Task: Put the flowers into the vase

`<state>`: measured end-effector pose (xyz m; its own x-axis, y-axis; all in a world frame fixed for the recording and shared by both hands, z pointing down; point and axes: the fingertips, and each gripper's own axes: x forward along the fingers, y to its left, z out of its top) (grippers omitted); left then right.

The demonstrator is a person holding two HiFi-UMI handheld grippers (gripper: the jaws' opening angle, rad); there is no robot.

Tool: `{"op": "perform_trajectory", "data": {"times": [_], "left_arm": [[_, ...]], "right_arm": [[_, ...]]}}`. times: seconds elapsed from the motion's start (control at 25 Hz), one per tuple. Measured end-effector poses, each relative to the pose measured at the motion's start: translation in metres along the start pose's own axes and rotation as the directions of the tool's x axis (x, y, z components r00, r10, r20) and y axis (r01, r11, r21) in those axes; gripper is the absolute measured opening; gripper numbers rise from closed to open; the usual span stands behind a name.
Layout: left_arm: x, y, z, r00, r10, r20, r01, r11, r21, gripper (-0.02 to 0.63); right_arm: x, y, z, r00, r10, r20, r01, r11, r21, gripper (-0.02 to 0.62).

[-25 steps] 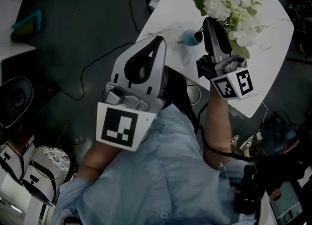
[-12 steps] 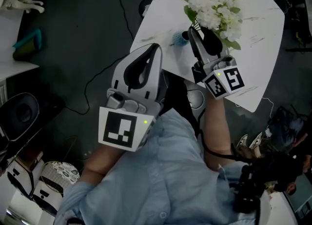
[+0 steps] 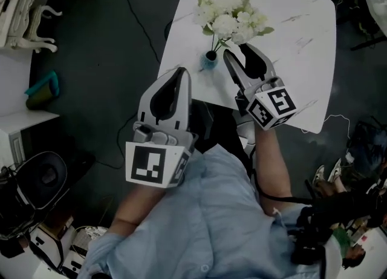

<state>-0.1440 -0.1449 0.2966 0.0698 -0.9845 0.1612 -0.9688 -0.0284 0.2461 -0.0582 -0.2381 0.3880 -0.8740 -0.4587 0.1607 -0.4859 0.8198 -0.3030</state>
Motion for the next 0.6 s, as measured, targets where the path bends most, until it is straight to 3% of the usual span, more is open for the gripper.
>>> {"op": "perform_trajectory", "data": {"times": [0.24,0.44,0.6], "left_arm": [[0.011,-0.013,0.011,0.998,-0.061,0.021,0.061,0.998,0.02,0.005],[0.017,-0.036,0.024,0.994,-0.102,0.036,0.101,0.994,0.043,0.005],[0.017,-0.042,0.041,0.987,-0.139,0.076,0.133,0.988,0.078,0.005]], "right_arm": [[-0.026,0.001,0.019,0.995,-0.101,0.009,0.1,0.995,0.016,0.167],[-0.053,0.02,0.046,0.995,-0.092,0.032,0.091,0.995,0.042,0.167],[-0.066,0.035,0.073,0.985,-0.161,0.067,0.16,0.987,0.019,0.062]]}}
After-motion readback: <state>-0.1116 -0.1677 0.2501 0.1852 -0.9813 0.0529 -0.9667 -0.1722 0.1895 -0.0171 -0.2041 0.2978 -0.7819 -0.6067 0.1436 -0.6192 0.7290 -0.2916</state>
